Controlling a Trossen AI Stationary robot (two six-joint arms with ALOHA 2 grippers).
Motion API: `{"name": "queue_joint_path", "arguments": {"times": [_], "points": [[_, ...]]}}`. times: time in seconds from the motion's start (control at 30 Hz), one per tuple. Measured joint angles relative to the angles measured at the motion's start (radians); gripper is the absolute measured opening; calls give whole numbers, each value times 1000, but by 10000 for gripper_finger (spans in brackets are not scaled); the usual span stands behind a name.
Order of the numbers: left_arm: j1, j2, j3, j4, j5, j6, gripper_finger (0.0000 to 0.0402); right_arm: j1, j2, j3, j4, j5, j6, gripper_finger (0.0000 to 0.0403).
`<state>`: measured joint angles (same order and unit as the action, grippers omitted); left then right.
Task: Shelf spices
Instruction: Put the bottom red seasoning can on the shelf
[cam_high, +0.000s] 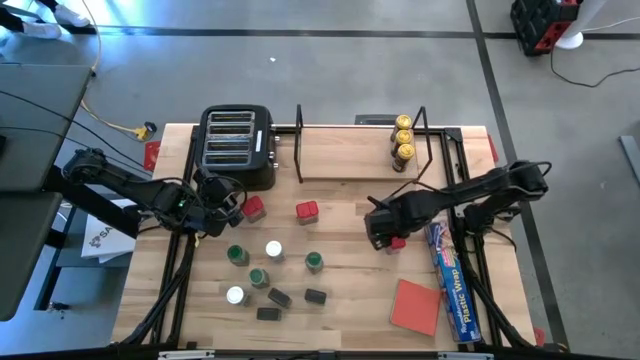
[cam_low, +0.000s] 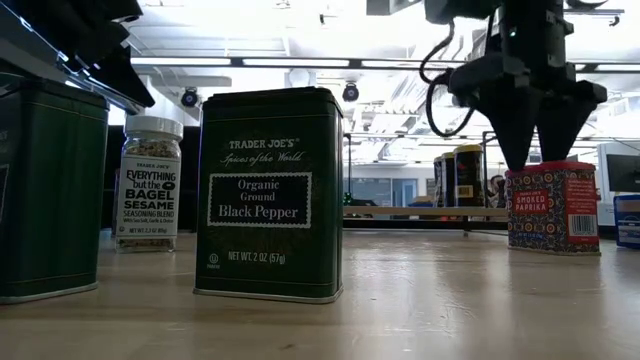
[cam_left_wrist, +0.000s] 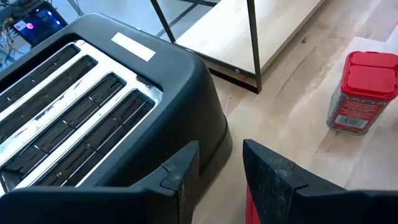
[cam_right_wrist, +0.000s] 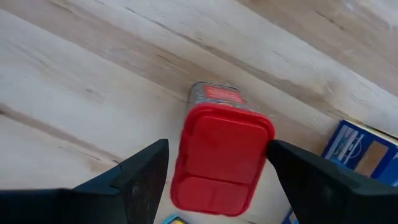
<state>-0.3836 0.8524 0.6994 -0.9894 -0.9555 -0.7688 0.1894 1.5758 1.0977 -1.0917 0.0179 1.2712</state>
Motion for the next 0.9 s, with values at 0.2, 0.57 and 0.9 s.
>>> {"name": "queue_joint_path", "arguments": {"times": [0.2, 0.57, 0.9], "points": [[0, 0, 0, 0, 0, -5, 119, 0, 28, -2, 8, -27, -36, 279], [0, 0, 0, 0, 1, -5, 119, -42, 52, -1, 41, -6, -233, 204], [0, 0, 0, 0, 3, -5, 119, -315, 28, 234, -9, 30, -729, 204]]}}
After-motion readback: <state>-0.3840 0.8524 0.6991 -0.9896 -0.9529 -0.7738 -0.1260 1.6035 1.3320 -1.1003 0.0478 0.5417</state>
